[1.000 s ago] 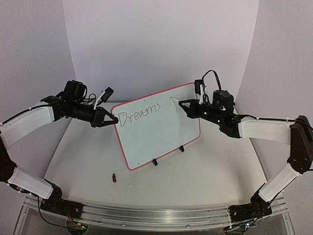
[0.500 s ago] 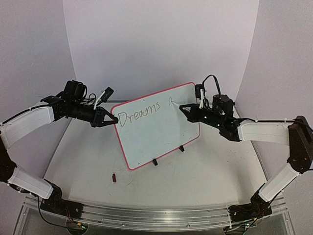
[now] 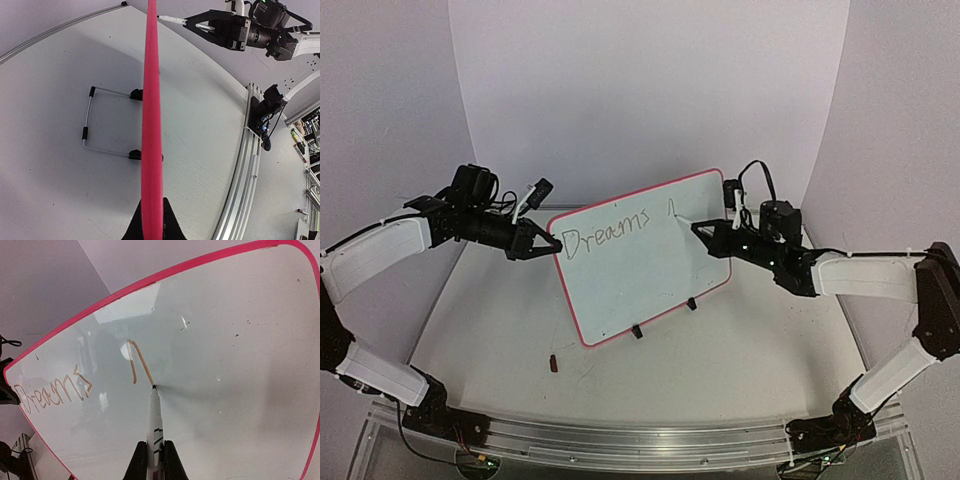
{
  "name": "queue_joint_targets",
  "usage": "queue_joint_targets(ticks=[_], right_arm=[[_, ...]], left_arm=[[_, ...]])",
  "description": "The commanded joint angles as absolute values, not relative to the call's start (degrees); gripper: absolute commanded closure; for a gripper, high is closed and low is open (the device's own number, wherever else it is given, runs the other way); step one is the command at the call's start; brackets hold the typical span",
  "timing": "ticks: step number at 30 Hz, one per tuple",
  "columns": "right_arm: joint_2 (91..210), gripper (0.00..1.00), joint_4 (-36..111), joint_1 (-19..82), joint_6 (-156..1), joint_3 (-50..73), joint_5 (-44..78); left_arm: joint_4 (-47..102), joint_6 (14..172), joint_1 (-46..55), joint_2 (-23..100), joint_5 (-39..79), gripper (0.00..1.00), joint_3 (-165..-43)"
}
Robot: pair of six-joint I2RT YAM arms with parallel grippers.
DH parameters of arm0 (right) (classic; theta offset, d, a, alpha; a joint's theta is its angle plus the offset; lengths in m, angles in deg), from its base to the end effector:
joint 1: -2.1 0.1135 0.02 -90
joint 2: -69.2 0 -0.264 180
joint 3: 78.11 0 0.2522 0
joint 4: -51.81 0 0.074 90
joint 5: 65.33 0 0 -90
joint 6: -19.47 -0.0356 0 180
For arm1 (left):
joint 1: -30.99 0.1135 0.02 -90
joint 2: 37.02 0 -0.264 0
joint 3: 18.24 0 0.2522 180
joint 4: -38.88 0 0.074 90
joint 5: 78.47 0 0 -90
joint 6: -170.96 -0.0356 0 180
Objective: Write a sentence on the whiteboard
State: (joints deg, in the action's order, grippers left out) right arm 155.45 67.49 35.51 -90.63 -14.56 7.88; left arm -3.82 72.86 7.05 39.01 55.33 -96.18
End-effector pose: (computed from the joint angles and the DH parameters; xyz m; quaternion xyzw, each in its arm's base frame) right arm 0.2804 0.1973 0.2664 -0.1819 0.7248 0.3927 0.5360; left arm 0.2494 -0.1377 0.3130 0.3821 0.7680 -0.3891 0.3359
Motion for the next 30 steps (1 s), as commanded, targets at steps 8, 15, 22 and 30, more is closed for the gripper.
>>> queue_joint_targets(ticks=[8,15,22,30], right_arm=[[154.51,1.0,69.84,35.5,-89.34,-12.16,8.34],[156.8,1.0,69.47,35.51,-89.1,-10.57,9.41],[157.62,1.0,68.54,35.5,-89.27,-10.16,12.82],[156.93,1.0,68.38,35.5,-88.99,-9.98,15.55]], left_arm=[[-6.13,71.36,6.38,40.94,54.95,1.0,-97.05],[-6.23,71.26,6.36,40.97,54.83,1.0,-97.04],[-6.3,71.28,6.36,40.99,54.69,1.0,-97.06],[-6.34,71.17,6.36,41.21,54.63,1.0,-97.13]])
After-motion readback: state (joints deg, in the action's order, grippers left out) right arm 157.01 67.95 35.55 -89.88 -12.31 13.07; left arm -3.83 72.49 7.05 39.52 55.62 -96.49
